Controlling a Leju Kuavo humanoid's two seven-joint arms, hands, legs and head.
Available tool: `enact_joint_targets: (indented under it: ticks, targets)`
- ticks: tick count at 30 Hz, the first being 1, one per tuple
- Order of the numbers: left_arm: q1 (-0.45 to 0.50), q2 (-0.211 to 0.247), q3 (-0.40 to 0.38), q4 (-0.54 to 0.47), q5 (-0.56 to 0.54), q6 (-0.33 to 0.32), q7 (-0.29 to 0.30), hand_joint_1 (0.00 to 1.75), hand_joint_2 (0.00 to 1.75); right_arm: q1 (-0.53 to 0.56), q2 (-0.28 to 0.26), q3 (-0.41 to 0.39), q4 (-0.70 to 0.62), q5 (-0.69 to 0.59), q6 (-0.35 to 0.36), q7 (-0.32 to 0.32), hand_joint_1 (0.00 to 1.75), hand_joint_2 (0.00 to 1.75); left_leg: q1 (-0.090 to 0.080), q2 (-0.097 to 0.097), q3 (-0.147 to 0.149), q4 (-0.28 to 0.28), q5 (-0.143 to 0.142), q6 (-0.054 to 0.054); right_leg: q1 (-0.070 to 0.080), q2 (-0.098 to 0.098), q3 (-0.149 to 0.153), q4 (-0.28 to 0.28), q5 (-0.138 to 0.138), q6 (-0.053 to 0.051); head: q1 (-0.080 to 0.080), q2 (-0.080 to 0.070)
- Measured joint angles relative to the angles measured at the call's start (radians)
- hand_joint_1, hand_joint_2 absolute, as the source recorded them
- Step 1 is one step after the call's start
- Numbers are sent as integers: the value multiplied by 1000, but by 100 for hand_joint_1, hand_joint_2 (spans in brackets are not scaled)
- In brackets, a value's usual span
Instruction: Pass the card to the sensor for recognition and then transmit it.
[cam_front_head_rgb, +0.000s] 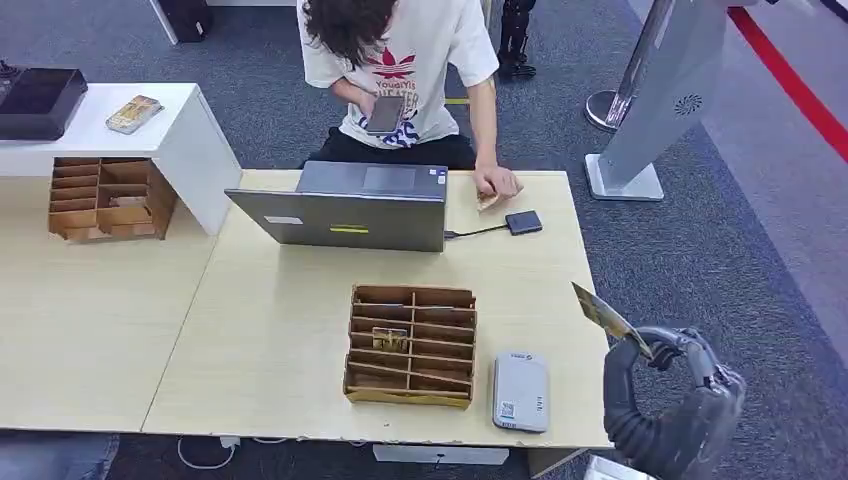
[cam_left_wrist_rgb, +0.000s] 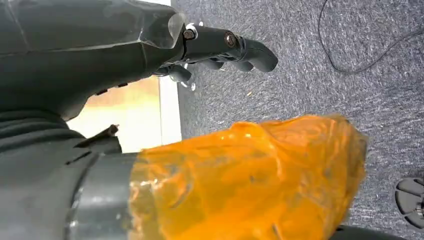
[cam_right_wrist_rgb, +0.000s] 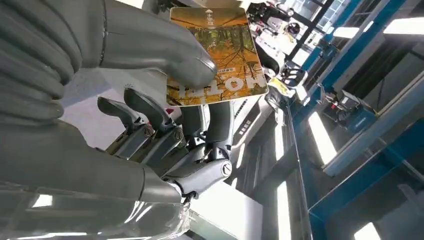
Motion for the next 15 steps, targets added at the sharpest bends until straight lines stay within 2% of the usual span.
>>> enact_joint_targets:
  ticks: [11,13,15]
  targets:
    - [-1,5,0,0,2,0,-4,0,0,11,24,-24,-18,3,0,-30,175,175,0,0,0,0,0,0,0,0,0,0,0,0,0,0]
    - [-1,6,0,0,0,0,-4,0,0,11,39,-34,-28,2,0,-69,175,175,0,0,0,0,0,0,0,0,0,0,0,0,0,0]
    - [-1,6,0,0,-13,0,-3,0,0,11,82,-61,-53,-8,0,-165,175,175,0,0,0,0,0,0,0,0,0,0,0,0,0,0]
